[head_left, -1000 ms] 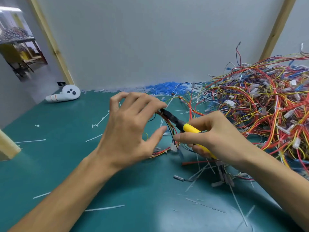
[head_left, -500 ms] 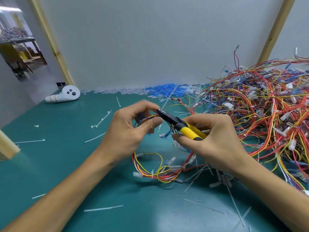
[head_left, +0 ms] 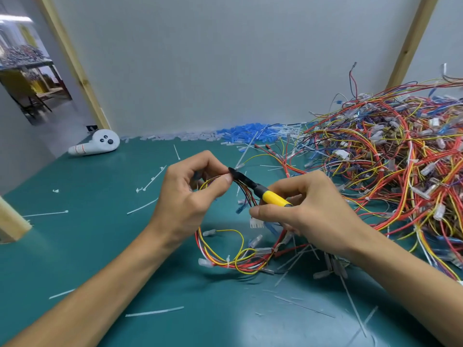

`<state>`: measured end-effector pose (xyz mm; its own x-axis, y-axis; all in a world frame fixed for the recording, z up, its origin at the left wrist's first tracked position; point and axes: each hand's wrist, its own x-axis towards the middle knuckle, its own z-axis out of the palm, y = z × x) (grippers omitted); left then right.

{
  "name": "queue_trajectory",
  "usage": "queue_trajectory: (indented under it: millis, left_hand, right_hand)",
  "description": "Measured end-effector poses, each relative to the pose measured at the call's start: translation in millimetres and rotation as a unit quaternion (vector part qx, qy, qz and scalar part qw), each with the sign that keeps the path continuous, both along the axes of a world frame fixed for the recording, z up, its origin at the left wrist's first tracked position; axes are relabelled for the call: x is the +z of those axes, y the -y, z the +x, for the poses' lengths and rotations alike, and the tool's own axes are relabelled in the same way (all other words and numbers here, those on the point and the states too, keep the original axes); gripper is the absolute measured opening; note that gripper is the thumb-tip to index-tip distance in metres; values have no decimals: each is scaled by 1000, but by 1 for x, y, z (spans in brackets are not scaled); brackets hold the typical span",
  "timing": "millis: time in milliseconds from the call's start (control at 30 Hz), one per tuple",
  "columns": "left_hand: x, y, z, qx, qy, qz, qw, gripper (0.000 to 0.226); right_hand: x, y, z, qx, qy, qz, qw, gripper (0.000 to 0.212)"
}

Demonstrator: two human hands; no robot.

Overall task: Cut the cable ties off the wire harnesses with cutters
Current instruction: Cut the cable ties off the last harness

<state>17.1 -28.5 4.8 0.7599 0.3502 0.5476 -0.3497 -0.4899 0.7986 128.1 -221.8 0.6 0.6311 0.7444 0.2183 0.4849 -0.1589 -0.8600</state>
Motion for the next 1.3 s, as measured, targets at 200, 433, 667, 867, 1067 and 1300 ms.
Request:
queue_trajectory:
  millis: [200, 433, 667, 867, 1067, 1300]
  left_hand:
    - [1, -2, -2, -11, 0, 30, 1000, 15]
    - [-2, -1, -3, -43, -18, 26, 999, 14]
    - [-4, -1, 0, -42, -46, 39, 997, 20]
    - [-8, -2, 3, -62, -83, 10, 995, 27]
    - [-5, -5, 2, -71, -87, -14, 994, 32]
    - [-3, -2, 3, -58, -82, -11, 995, 36]
  right_hand:
    - [5, 2, 1, 44, -63, -15, 997, 37]
    - [15, 8, 6, 138, -207, -58, 967, 53]
    - [10, 8, 3, 59, 8, -62, 996, 48]
    - [4, 6, 4, 26, 214, -51, 975, 60]
    - [0, 2, 1, 4, 267, -32, 963, 49]
    - [3, 1, -5, -24, 276, -23, 961, 46]
